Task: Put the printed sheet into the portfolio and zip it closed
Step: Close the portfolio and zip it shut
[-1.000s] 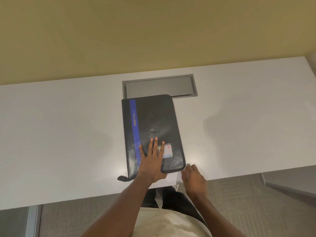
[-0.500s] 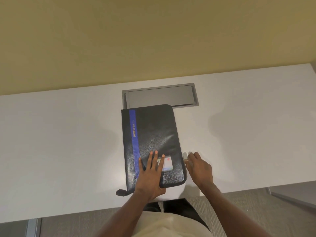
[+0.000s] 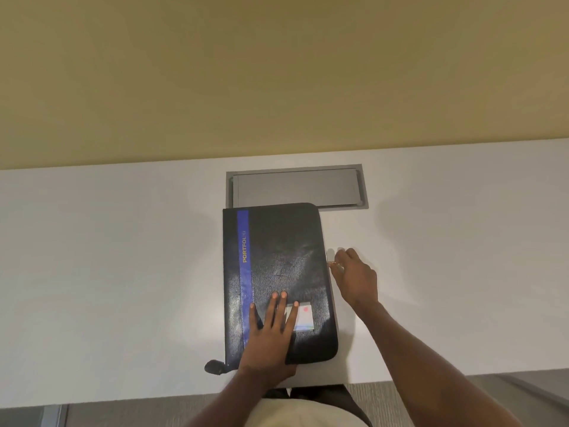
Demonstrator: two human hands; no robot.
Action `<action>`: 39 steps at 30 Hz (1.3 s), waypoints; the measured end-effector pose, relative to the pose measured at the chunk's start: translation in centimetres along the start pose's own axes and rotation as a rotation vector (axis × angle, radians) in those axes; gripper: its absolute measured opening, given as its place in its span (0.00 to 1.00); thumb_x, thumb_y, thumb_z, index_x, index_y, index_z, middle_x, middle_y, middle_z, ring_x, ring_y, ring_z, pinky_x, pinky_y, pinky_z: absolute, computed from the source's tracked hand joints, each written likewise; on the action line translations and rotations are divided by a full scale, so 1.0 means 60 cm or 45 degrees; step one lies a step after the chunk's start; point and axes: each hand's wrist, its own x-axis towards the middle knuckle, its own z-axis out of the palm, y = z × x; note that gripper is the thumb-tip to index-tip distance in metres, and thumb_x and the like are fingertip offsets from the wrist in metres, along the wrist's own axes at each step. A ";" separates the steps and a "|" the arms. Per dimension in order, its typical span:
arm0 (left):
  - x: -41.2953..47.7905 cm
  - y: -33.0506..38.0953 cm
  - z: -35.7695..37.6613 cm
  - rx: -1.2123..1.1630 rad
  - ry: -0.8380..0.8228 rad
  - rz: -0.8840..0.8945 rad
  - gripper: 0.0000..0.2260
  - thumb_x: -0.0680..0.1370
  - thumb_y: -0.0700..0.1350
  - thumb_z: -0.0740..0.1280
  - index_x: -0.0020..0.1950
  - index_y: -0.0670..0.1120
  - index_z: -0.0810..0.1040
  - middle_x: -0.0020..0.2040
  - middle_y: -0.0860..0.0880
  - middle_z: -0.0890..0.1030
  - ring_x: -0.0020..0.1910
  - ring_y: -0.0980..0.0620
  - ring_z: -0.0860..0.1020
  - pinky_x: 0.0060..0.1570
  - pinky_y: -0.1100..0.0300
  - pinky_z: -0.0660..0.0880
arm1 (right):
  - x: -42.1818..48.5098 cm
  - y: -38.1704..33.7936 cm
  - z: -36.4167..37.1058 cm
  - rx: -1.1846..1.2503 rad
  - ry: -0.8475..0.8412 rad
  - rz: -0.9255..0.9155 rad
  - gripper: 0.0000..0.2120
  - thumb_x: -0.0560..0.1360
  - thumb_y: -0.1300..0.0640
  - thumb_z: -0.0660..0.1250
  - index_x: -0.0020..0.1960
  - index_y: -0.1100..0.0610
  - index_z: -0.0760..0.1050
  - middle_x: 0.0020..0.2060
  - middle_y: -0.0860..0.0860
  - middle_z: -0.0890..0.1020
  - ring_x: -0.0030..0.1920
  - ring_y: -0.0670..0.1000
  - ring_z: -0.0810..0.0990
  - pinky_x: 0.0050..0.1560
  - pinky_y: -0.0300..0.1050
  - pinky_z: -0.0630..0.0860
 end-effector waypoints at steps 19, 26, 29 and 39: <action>0.236 -0.122 -0.213 -0.352 0.475 -0.145 0.33 0.85 0.54 0.54 0.84 0.43 0.44 0.85 0.46 0.48 0.83 0.49 0.43 0.80 0.50 0.38 | 0.041 0.002 0.001 0.424 -0.078 0.008 0.04 0.79 0.56 0.68 0.47 0.49 0.78 0.45 0.43 0.81 0.43 0.45 0.78 0.43 0.38 0.74; 0.293 -0.147 -0.247 -0.345 0.553 -0.144 0.25 0.85 0.50 0.58 0.81 0.41 0.63 0.76 0.42 0.70 0.76 0.43 0.66 0.80 0.48 0.53 | 0.053 0.007 -0.002 0.454 -0.033 0.020 0.05 0.79 0.55 0.70 0.47 0.45 0.78 0.46 0.39 0.78 0.44 0.43 0.78 0.43 0.33 0.72; 0.298 -0.149 -0.243 -0.317 0.613 -0.144 0.22 0.83 0.49 0.61 0.76 0.41 0.70 0.71 0.43 0.75 0.71 0.43 0.71 0.78 0.47 0.60 | 0.082 -0.001 -0.005 0.449 -0.007 -0.002 0.04 0.79 0.54 0.69 0.48 0.46 0.78 0.47 0.39 0.78 0.44 0.43 0.77 0.44 0.37 0.74; 0.303 -0.140 -0.246 -0.491 0.803 -0.206 0.16 0.79 0.43 0.68 0.66 0.42 0.78 0.62 0.44 0.79 0.63 0.44 0.74 0.67 0.46 0.72 | 0.268 -0.019 -0.050 0.285 -0.040 -0.380 0.02 0.79 0.54 0.70 0.49 0.49 0.82 0.47 0.43 0.80 0.44 0.47 0.79 0.44 0.46 0.76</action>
